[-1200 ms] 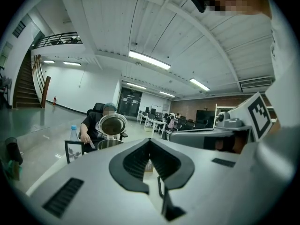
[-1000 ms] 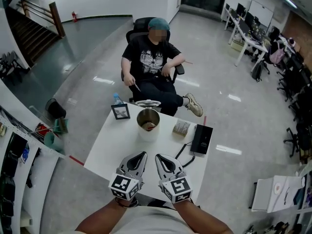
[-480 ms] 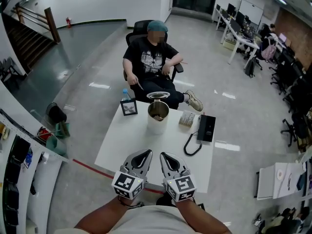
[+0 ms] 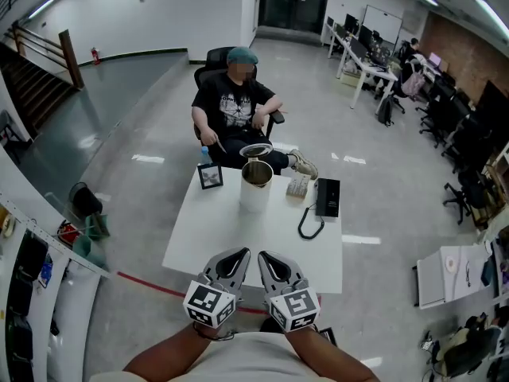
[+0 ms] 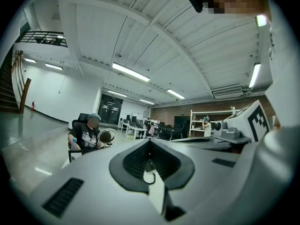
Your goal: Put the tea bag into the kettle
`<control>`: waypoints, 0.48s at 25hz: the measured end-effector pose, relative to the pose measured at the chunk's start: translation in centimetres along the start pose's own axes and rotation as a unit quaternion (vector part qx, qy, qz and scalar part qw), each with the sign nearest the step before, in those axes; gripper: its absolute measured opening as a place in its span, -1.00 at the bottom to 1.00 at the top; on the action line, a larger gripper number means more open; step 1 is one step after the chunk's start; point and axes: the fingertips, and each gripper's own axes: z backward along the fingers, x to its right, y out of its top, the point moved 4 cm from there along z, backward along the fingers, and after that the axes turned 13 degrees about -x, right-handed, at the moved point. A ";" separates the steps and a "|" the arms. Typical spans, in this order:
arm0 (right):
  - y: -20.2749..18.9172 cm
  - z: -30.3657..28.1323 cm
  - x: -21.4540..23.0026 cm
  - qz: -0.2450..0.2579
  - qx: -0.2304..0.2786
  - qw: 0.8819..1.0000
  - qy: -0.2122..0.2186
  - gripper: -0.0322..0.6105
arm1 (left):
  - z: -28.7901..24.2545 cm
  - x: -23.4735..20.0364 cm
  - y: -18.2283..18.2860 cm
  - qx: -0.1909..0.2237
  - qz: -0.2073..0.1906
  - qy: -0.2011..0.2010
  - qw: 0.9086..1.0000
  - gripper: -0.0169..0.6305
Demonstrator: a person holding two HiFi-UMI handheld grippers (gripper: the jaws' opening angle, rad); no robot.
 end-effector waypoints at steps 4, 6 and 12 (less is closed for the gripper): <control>-0.8 2.1 -1.8 -0.003 0.006 1.000 -0.020 -0.86 | 2.3 1.0 -0.6 0.002 0.001 -0.009 1.000 -0.92; -1.1 3.0 -2.5 -0.007 0.007 1.000 -0.030 -0.86 | 3.2 1.1 -1.0 -0.003 0.003 -0.011 1.000 -0.92; -1.0 4.7 -3.8 -0.009 0.019 0.999 -0.034 -0.86 | 5.0 2.2 -1.7 -0.008 0.006 -0.007 1.000 -0.92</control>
